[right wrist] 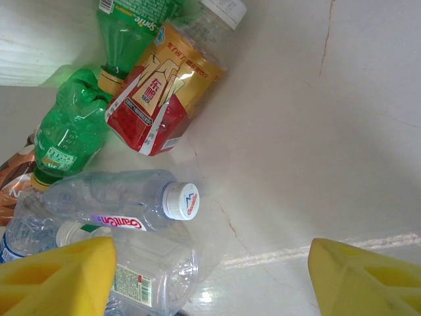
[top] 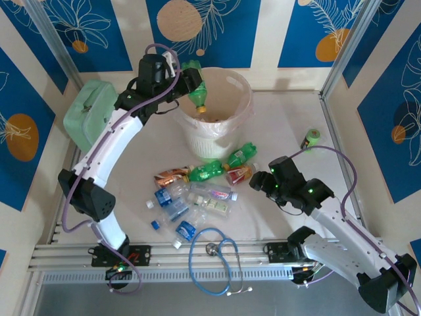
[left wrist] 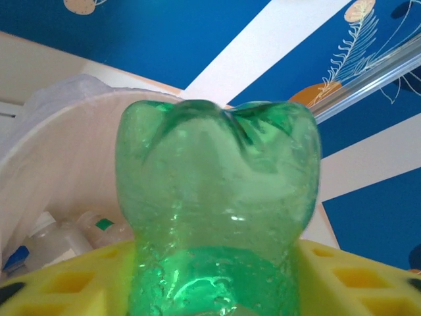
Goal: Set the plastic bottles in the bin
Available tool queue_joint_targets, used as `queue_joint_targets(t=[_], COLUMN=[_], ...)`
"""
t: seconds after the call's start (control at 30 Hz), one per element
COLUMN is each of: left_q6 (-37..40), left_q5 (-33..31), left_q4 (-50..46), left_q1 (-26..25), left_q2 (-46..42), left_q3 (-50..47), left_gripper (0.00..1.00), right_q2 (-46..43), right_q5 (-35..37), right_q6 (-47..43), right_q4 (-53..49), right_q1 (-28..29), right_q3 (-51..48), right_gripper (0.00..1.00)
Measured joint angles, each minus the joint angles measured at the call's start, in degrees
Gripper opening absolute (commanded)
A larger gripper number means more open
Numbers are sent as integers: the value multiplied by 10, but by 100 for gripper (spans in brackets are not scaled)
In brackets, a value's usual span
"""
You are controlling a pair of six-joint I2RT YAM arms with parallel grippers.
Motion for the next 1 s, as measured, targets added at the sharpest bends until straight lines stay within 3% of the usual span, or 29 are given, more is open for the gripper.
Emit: queue_joint_targets(t=[0.13, 0.6, 1.0], left_q6=[4, 21, 70], left_q5=[-2, -2, -68], left_q4=[-6, -17, -50], left_q1=[-9, -13, -11], left_q2=[5, -17, -351], left_q3=[0, -4, -299], left_gripper=[77, 78, 81], right_q2=[0, 33, 174], right_q5=[0, 0, 11], right_q6=[0, 0, 15], right_q4=[0, 5, 35], right_q1=[13, 28, 23], right_q3=[0, 7, 63], right_gripper=[78, 80, 82])
